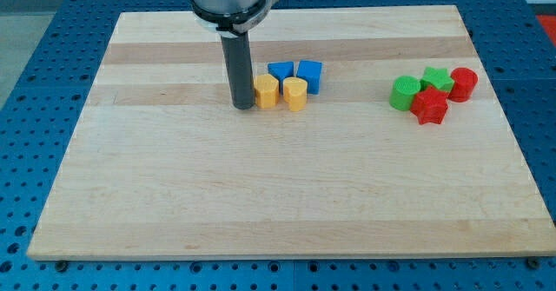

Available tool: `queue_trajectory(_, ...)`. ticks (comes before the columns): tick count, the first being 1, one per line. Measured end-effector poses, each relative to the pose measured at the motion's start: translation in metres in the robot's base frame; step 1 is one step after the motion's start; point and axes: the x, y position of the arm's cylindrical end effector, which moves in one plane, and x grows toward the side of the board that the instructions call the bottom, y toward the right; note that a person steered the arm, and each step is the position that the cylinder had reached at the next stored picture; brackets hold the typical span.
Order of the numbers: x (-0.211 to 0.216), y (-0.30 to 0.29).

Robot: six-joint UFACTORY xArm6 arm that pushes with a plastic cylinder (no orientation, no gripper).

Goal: Move your arm at the center right

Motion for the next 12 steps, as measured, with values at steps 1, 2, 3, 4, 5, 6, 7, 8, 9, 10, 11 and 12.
queue_trajectory(1,0.000,0.008)
queue_trajectory(2,0.000,0.010)
queue_trajectory(3,0.012,0.010)
queue_trajectory(4,0.044,0.016)
queue_trajectory(5,0.051,0.060)
queue_trajectory(6,0.055,0.117)
queue_trajectory(7,0.067,0.167)
queue_trajectory(8,0.070,0.214)
queue_trajectory(9,0.070,0.259)
queue_trajectory(10,0.067,0.300)
queue_trajectory(11,0.048,0.332)
queue_trajectory(12,0.022,0.356)
